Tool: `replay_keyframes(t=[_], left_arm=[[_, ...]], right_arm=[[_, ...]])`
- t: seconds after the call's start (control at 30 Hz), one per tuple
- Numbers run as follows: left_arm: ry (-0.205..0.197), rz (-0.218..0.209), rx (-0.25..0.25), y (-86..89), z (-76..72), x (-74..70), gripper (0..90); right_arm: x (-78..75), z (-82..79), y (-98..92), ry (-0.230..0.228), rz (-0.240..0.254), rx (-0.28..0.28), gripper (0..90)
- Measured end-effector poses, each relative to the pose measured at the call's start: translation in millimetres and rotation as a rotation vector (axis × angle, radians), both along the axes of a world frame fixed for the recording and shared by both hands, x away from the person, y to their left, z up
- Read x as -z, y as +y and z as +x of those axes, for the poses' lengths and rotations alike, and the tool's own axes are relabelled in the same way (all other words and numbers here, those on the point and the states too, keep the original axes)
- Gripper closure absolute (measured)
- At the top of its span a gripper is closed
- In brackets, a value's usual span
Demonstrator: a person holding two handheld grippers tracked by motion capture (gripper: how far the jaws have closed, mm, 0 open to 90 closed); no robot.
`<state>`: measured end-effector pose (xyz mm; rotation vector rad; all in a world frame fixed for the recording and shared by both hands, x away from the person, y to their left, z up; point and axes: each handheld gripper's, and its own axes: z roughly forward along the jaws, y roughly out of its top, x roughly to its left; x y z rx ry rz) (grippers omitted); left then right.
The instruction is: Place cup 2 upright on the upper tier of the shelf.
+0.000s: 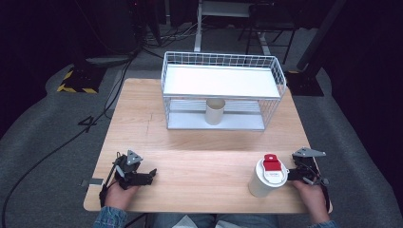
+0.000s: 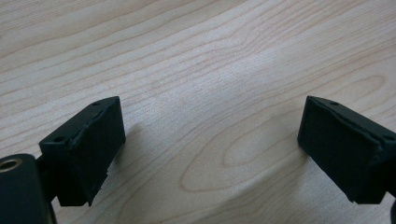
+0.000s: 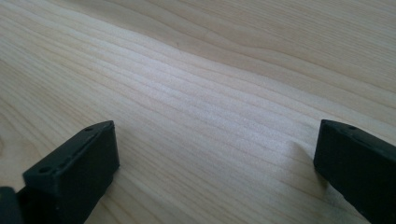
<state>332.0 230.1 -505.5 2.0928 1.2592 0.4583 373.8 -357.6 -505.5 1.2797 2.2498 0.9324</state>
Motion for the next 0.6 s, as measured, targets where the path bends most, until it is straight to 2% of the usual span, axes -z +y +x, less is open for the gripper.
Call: replay_keyframes(t=[0.27,0.4,0.6], left_arm=[[0.0,0.001,-0.001,0.0,0.1,0.0,7.8],[0.002,0.002,0.016,1.1,2.5,-0.3,7.8],[-0.001,-0.004,-0.001,0.7,3.0,0.2,7.8]], right_arm=[[-0.2,-2.6,-3.7,-0.005,0.006,0.005,1.5],[-1.0,-4.7,-4.8,-0.007,0.003,0.002,3.4],[-5.8,-7.7,-7.9,-0.023,0.012,-0.004,5.1]])
